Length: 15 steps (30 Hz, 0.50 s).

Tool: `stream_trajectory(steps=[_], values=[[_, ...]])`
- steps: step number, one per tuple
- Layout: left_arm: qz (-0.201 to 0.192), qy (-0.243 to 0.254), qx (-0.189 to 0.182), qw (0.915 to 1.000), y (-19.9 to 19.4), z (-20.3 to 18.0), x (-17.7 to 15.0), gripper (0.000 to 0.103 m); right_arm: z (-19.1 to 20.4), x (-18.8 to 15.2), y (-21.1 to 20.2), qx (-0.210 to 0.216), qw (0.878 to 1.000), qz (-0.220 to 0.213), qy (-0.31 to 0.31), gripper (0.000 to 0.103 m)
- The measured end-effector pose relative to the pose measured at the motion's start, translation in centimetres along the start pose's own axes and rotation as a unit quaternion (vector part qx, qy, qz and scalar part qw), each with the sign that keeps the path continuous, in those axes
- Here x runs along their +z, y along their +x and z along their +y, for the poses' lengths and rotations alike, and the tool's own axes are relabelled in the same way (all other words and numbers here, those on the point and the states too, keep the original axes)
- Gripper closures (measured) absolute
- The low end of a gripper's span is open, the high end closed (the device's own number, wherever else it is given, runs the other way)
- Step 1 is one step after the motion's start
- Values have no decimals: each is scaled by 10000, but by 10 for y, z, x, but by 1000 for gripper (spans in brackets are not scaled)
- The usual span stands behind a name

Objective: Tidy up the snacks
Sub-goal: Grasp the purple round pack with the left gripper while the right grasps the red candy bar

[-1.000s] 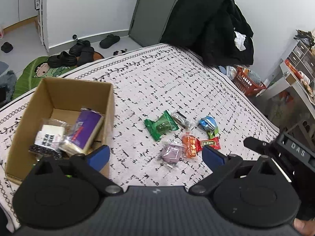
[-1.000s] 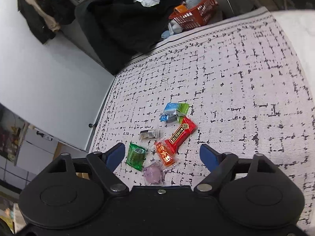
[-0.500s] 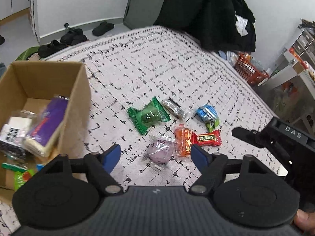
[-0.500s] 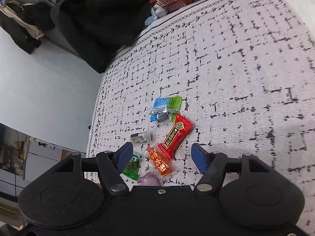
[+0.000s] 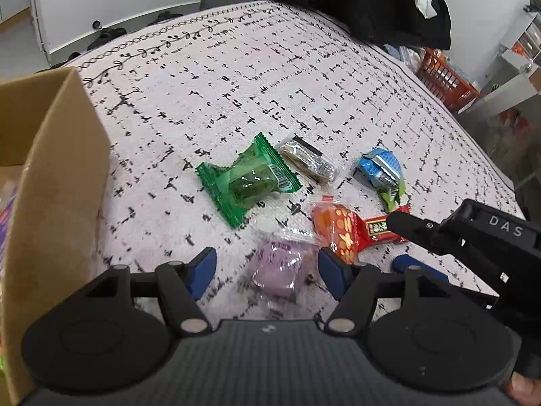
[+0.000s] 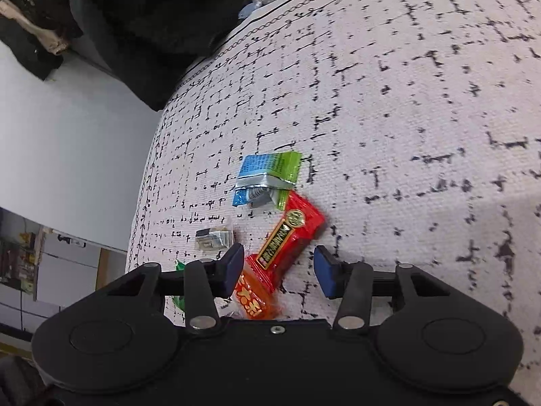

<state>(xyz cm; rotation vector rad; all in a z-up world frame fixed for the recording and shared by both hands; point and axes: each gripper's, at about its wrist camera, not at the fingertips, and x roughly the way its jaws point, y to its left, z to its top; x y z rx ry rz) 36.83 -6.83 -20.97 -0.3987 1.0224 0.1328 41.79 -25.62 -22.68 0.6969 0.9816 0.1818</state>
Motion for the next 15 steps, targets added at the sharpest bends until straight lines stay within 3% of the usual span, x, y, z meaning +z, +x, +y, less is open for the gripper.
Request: stream_trajectory(steps=[9, 11, 13, 15], values=[[105, 88, -50, 9999, 11, -1, 1, 40, 13, 1, 13, -91, 9991, -169, -390, 58], [104, 82, -53, 9999, 11, 0, 1, 47, 15, 1, 14, -152, 9986, -202, -464, 61], [106, 122, -28, 9999, 11, -1, 0, 67, 17, 0, 15, -300, 9976, -213, -587, 72], [141, 74, -58, 9999, 10, 1, 1, 70, 20, -1, 15, -490, 9955, -230, -775, 78]])
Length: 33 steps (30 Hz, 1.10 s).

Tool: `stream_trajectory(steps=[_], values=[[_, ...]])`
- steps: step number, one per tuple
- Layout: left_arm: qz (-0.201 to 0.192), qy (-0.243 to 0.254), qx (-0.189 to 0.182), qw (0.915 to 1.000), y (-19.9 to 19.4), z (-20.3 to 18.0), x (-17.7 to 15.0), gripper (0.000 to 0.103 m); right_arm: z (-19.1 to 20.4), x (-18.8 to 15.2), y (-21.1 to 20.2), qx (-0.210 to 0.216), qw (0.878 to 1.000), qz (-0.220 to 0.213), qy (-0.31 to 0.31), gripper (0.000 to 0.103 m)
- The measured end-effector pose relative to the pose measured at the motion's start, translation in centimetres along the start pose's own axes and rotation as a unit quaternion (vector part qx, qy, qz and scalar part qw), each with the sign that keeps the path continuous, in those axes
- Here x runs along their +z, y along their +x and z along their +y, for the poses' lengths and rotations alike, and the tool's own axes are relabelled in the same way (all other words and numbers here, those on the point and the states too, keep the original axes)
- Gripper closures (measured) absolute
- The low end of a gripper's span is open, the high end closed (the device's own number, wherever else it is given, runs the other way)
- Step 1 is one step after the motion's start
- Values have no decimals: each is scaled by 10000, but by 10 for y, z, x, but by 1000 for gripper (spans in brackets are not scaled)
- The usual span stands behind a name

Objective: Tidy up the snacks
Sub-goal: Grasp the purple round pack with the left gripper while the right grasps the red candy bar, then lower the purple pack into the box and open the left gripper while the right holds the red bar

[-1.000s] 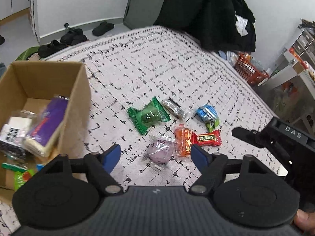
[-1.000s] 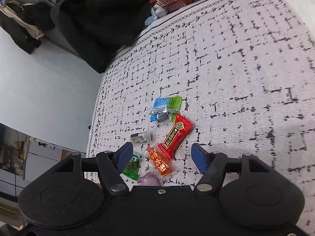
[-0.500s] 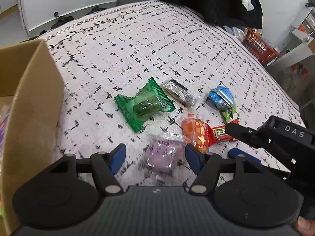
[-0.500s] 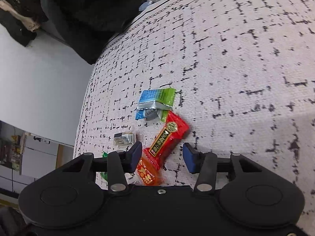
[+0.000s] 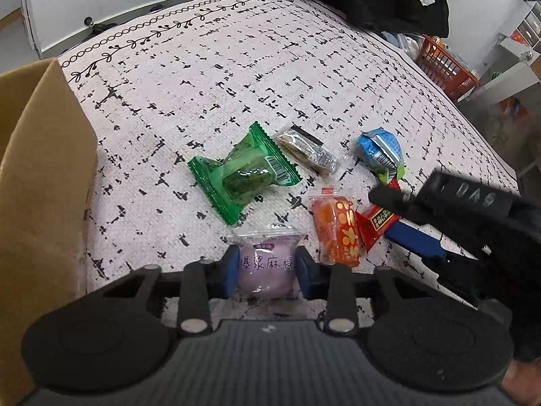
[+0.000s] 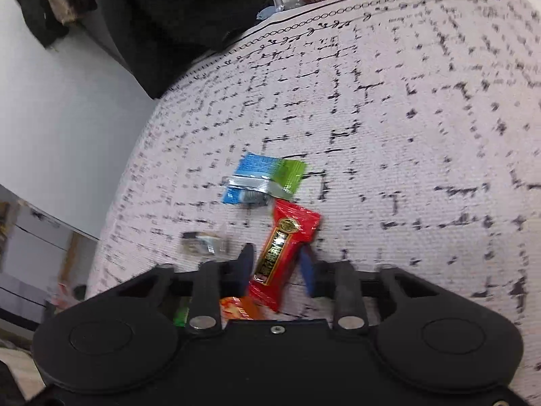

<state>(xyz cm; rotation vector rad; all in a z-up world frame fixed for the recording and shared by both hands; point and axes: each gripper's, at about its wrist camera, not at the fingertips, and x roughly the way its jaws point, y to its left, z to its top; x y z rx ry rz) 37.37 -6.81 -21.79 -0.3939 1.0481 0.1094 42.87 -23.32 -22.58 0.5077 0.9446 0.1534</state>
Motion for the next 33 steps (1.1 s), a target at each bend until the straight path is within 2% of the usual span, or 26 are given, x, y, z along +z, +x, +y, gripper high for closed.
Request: stream_trajectory(steps=[7, 17, 25, 33], values=[[-31, -143, -81, 9999, -17, 3, 3, 71, 1, -4, -13, 77, 9999, 90, 73, 82], [-437, -47, -153, 9989, -75, -1, 6, 71, 22, -8, -57, 621, 9977, -264, -55, 82], [-784, -158, 144, 9967, -114, 20, 13, 71, 48, -11, -75, 1010, 9939, -388, -219, 82], [-1085, -307, 400, 9928, -150, 44, 19, 71, 77, -24, -80, 1287, 9903, -316, -424, 82]])
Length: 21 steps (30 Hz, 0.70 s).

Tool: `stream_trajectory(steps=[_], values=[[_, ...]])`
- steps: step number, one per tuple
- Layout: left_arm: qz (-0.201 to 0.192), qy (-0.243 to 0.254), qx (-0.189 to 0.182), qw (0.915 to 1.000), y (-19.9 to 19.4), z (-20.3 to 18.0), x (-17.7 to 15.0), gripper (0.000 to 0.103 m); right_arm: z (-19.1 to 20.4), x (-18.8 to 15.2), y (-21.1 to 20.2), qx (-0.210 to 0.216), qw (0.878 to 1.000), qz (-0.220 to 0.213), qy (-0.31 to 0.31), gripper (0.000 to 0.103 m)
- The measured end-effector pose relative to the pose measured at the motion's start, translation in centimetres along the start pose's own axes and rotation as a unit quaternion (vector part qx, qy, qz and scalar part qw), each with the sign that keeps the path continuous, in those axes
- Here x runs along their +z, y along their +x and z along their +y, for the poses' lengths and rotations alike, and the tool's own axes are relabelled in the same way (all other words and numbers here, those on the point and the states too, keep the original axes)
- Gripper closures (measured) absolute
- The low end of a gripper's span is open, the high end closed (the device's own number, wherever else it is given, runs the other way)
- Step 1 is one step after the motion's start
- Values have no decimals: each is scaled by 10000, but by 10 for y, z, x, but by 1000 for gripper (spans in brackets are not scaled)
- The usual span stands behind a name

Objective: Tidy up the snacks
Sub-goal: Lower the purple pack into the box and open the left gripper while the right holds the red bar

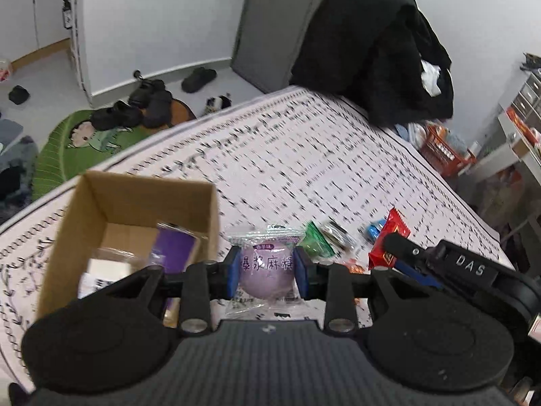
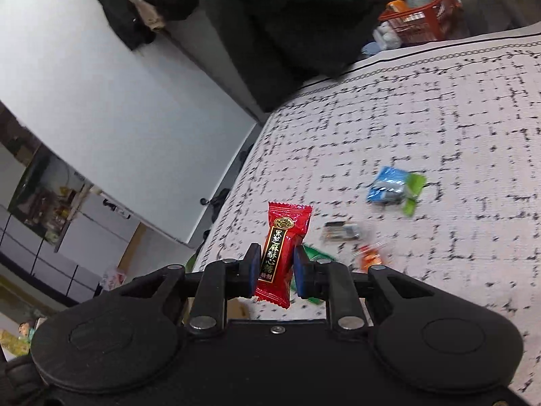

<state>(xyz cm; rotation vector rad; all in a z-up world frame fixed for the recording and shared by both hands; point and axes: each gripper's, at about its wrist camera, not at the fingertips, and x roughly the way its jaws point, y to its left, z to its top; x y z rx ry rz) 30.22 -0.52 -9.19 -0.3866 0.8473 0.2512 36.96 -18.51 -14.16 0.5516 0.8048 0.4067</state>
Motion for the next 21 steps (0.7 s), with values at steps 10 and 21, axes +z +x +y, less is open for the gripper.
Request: stream_trajectory(steps=[10, 21], values=[[-202, -202, 228, 9993, -21, 32, 10, 71, 37, -17, -1, 176, 9991, 98, -369, 82], [-318, -639, 387, 9967, -24, 74, 11, 71, 75, -42, 9, 273, 9950, 173, -946, 87]])
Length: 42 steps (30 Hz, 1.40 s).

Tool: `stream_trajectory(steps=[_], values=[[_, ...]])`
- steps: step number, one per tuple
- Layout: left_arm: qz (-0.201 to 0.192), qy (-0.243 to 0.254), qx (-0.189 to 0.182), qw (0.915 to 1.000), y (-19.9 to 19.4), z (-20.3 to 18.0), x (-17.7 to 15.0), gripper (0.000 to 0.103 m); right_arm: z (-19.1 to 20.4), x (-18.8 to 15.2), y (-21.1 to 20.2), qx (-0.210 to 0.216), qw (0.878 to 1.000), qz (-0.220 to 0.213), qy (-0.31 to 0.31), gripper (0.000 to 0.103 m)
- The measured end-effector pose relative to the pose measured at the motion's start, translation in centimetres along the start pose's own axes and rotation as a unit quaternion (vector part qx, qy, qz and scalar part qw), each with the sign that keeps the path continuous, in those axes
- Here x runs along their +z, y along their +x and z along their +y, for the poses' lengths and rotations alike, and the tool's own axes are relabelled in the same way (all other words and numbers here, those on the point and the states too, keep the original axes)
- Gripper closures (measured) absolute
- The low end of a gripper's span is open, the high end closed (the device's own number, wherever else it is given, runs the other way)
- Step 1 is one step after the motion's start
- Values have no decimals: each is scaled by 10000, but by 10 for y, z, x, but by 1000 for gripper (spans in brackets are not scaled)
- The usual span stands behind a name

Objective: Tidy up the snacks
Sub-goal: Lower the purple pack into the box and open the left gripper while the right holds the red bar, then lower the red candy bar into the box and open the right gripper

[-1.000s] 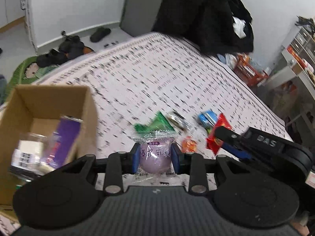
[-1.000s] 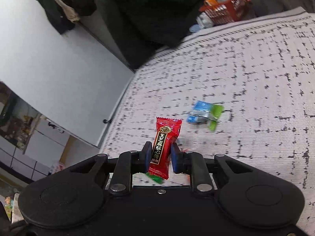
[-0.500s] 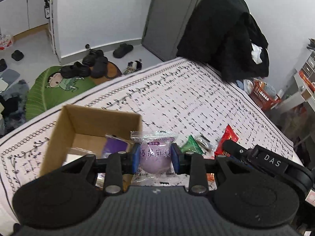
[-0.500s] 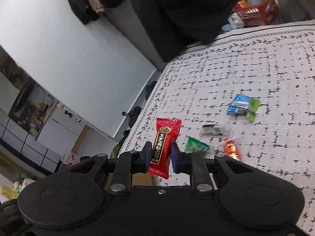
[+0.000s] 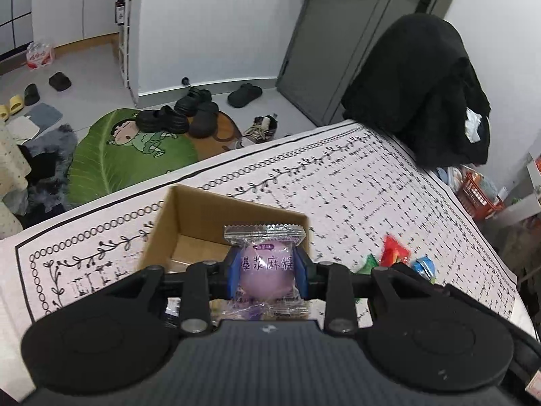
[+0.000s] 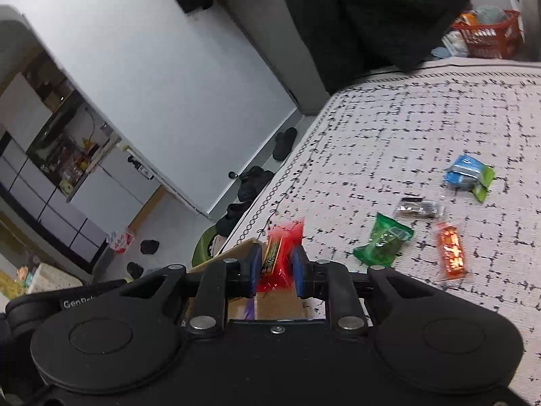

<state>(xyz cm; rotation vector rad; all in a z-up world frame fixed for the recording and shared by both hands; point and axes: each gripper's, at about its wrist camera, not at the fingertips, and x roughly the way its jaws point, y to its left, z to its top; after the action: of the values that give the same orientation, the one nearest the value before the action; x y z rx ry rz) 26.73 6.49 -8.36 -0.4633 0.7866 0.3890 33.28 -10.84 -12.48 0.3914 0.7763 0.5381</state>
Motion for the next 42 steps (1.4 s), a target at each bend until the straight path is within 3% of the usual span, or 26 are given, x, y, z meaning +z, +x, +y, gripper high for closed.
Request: stream_trajectory(steps=[8, 21, 22, 26, 27, 38, 42], values=[[-1, -297, 25, 9996, 9, 31, 4, 71, 23, -7, 14, 40, 9989, 35, -466, 91], [265, -488, -143, 9984, 31, 62, 5, 71, -5, -33, 39, -893, 9917, 923, -97, 88], [267, -503, -120, 9983, 31, 63, 4, 68, -8, -36, 41, -958, 9903, 1003, -68, 86], [256, -588, -142, 9978, 30, 67, 5, 64, -17, -46, 48, -1185, 9842, 1316, 45, 60], [253, -610, -132, 9977, 29, 68, 6, 63, -19, -49, 49, -1230, 9829, 1372, 49, 59], [113, -717, 58, 9973, 10, 77, 9, 41, -20, -62, 61, -1432, 9748, 1708, -132, 59], [115, -751, 97, 9971, 6, 81, 8, 37, -23, -69, 69, -1465, 9701, 1922, -242, 71]])
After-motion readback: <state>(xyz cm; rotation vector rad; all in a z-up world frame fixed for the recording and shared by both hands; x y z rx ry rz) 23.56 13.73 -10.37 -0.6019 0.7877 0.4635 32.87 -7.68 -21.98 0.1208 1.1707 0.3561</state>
